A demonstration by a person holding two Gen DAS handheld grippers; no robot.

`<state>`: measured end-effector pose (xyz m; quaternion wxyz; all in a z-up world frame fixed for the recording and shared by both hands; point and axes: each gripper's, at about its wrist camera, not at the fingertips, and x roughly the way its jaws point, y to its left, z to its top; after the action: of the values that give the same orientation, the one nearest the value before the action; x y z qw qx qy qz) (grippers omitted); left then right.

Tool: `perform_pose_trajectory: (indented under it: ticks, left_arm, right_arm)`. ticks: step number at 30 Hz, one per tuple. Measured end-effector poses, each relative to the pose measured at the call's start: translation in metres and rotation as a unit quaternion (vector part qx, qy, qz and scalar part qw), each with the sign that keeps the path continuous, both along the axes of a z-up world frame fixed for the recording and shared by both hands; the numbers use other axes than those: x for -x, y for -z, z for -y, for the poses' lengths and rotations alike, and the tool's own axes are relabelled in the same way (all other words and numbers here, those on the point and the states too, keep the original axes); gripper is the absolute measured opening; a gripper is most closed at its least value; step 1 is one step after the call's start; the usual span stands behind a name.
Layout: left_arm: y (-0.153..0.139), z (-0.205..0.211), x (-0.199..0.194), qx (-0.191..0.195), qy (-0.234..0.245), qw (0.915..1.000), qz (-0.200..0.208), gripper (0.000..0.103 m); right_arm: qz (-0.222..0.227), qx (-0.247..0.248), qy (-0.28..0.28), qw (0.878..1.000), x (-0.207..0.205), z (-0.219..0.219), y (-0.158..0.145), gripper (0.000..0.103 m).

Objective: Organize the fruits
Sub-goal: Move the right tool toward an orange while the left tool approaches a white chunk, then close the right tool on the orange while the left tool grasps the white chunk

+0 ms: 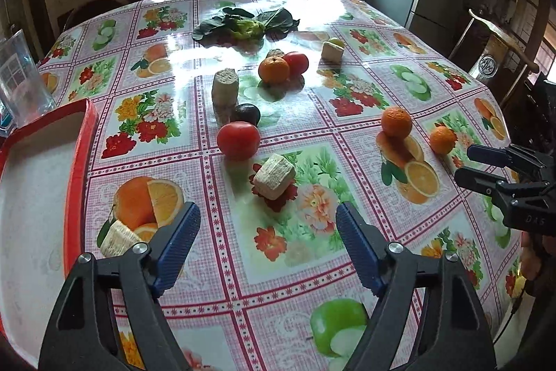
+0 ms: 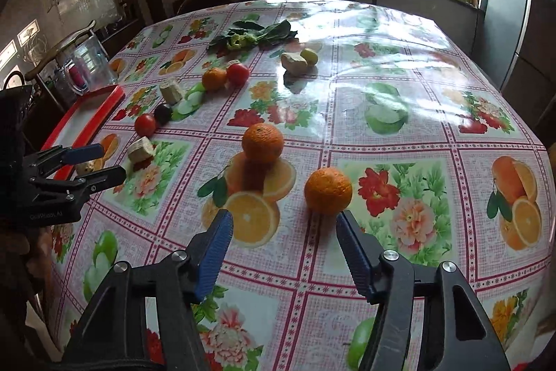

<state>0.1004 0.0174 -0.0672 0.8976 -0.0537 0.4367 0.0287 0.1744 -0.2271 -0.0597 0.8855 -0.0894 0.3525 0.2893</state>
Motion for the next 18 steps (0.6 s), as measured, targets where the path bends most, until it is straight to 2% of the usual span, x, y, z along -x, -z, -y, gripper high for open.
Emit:
perform_pose_trajectory:
  ticks: [3,5,9,10,14,18]
  left_arm:
    - [0.006,0.0,-0.014,0.005,-0.001,1.0,-0.008,0.072]
    - [0.009,0.0,-0.022,0.011,0.0,0.9999,-0.011,0.068]
    - [0.015,0.001,-0.032,0.01,0.003,0.9998,-0.014,0.052]
    - [0.014,0.001,-0.034,0.006,0.004,0.9999,-0.013,0.05]
    - [0.014,0.001,-0.034,-0.003,0.011,0.9999,-0.009,0.027]
    - [0.013,-0.001,-0.028,0.004,0.013,0.9998,-0.012,0.027]
  right_arm:
    - [0.01,0.019,0.016,1.0,-0.016,-0.003,0.004,0.058]
    - [0.011,0.034,0.02,0.999,-0.028,-0.007,0.009,0.052]
    - [0.018,0.044,0.025,0.999,-0.039,-0.009,0.018,0.034]
    - [0.019,0.044,0.026,0.999,-0.039,-0.009,0.018,0.034]
    - [0.007,0.028,0.016,0.999,-0.033,-0.008,0.017,0.034]
    - [0.002,0.02,-0.003,1.0,-0.017,-0.014,0.015,0.034]
